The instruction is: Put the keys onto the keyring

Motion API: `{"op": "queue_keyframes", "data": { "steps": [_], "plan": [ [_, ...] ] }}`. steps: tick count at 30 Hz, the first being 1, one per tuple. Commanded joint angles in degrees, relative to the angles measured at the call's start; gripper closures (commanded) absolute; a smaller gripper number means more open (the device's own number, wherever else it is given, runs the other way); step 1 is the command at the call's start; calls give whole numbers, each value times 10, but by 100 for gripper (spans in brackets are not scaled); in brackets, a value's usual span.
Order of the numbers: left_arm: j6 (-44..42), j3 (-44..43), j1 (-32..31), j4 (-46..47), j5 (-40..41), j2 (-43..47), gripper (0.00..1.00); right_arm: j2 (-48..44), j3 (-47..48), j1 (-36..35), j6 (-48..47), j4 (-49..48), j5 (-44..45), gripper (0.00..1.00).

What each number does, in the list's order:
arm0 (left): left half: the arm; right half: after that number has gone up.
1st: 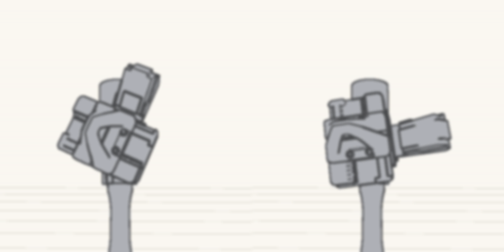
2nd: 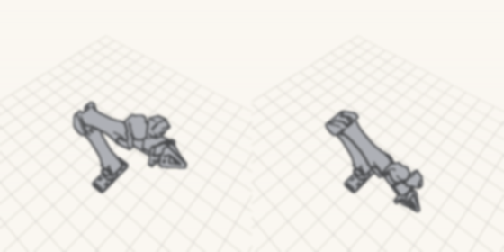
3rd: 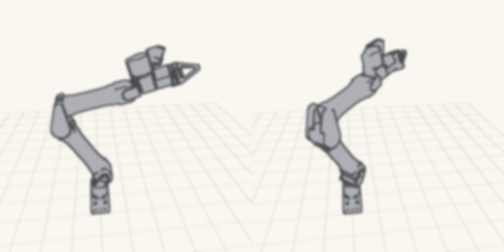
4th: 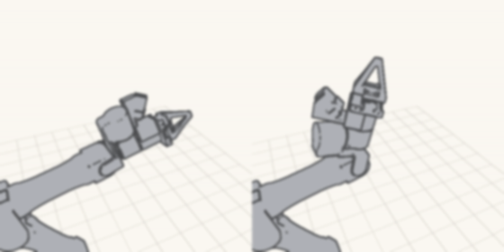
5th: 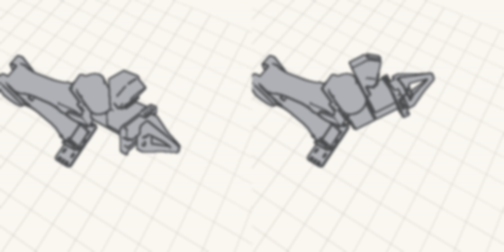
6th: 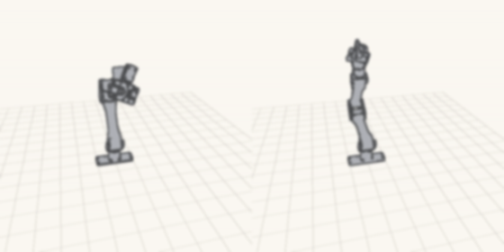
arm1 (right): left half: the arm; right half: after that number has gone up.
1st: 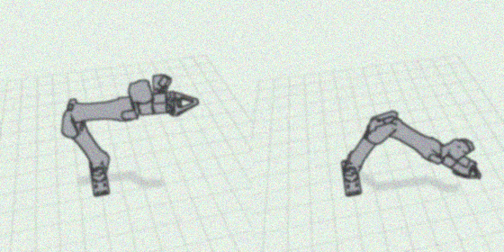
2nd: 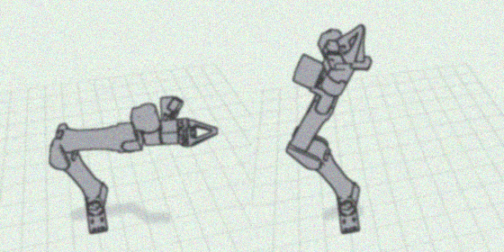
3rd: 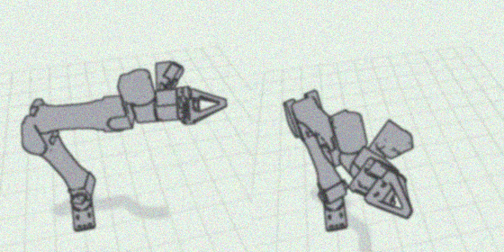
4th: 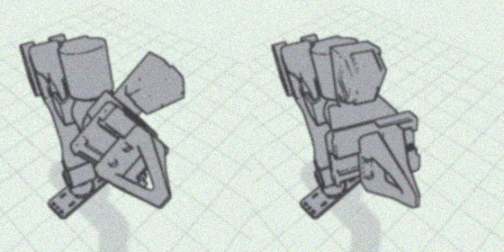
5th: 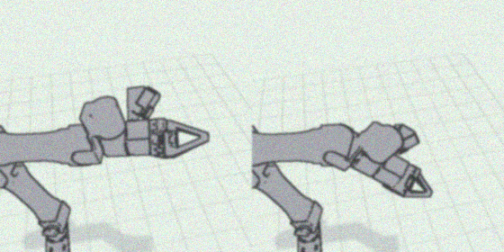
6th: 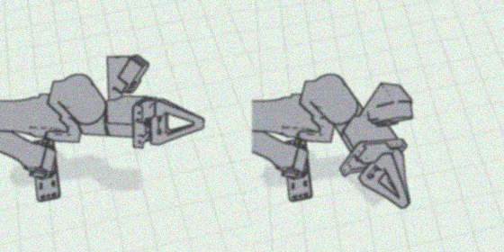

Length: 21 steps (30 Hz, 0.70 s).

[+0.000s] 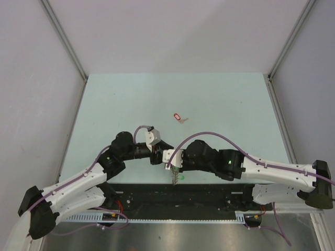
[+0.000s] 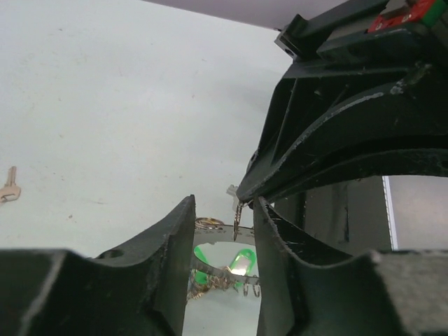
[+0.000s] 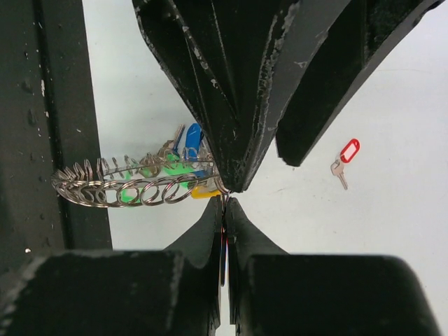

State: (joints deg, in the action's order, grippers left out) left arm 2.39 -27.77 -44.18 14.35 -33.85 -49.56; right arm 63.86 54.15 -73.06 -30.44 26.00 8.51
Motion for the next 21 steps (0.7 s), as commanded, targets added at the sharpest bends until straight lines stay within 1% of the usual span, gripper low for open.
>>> {"op": "queue_keyframes", "data": {
  "steps": [1, 7, 10, 13, 14, 15, 16, 17, 20, 21],
  "plan": [
    [-20, -30, 2, -15, -32, -5, 59, 0, 38, -3, -13, -16, 5, 100],
    [-22, -39, -2, -36, -33, -28, 58, 1, 39, -3, -16, -12, 4, 100],
    [-37, -42, -4, -43, -29, -36, 60, 0, 41, -3, -16, -10, 5, 100],
    [-41, -44, -5, -49, -26, -43, 67, 0, 40, -4, -16, -8, 5, 100],
    [-42, -46, -6, -49, -25, -44, 75, -1, 40, -4, -15, -8, 4, 100],
    [-42, -45, -6, -49, -25, -45, 80, -1, 40, -4, -15, -7, 5, 100],
    [-42, -45, -6, -47, -23, -44, 88, -1, 41, -4, -15, -7, 5, 100],
    [-42, -44, -6, -44, -21, -43, 100, -1, 40, -4, -15, -6, 5, 100],
    [-27, -30, -6, -14, -12, -20, 100, 1, 41, -6, -12, -1, 7, 100],
    [-24, -20, -6, -7, 13, -2, 99, 2, 40, -7, -9, 4, 14, 100]
  ]
}}
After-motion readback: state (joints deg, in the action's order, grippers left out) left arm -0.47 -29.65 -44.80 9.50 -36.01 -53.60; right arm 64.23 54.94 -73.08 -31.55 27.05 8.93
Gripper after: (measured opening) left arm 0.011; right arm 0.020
